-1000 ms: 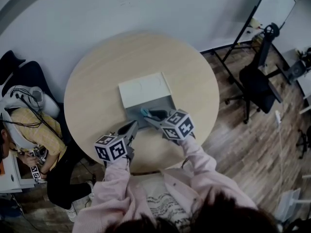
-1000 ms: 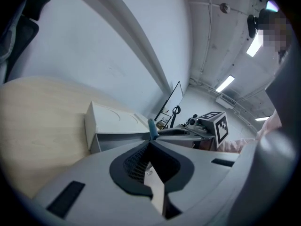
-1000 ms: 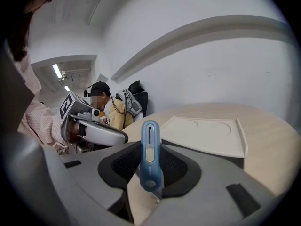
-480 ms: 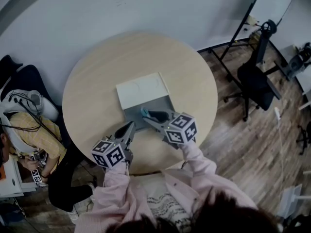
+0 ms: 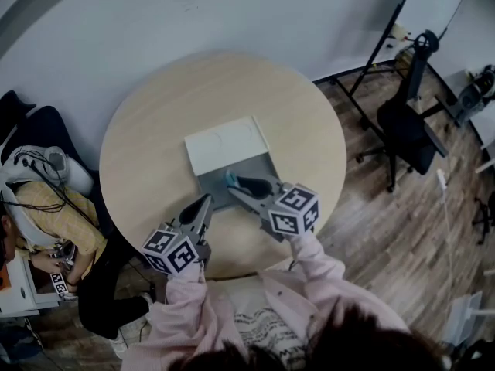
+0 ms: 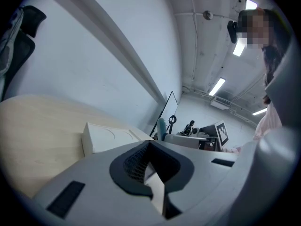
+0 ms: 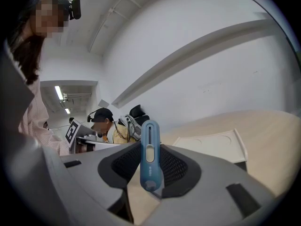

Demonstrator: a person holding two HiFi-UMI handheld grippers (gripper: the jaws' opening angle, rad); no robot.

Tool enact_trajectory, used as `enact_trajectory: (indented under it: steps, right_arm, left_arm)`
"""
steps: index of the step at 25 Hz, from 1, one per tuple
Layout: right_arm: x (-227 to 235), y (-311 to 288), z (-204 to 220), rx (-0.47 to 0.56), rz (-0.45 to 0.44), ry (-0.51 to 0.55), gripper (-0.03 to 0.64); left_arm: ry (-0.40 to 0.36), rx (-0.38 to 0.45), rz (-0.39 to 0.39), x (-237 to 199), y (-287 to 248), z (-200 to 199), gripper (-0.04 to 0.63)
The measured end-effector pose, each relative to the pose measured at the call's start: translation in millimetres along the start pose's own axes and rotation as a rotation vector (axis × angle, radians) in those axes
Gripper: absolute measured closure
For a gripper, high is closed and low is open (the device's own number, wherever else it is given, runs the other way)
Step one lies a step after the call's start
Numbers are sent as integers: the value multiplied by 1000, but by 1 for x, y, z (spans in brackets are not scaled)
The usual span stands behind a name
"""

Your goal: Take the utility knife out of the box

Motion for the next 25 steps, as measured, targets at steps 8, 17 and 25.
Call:
enact_trajectory:
  steps: [8,17,25]
  right_arm:
    - [-7,5,-3,39,-3,-16,476]
    - [-11,16,-3,70,-4,-17,477]
    - [-12,14,-8,78,1,21,477]
  left_arm:
    - [-36,22,29,7,8,-2,586]
    - [-87,32,45,17,12,-7,586]
    - [-98,24,48,16,12,-7,586]
Point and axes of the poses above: the fingertips, and each gripper's own axes: y backward along the fingers, x to its right, z out of its underside, the point moved 9 cm from there along y, backward along the fingers, and after that the axes turned 6 degrees about y, right-handed, at the moved point
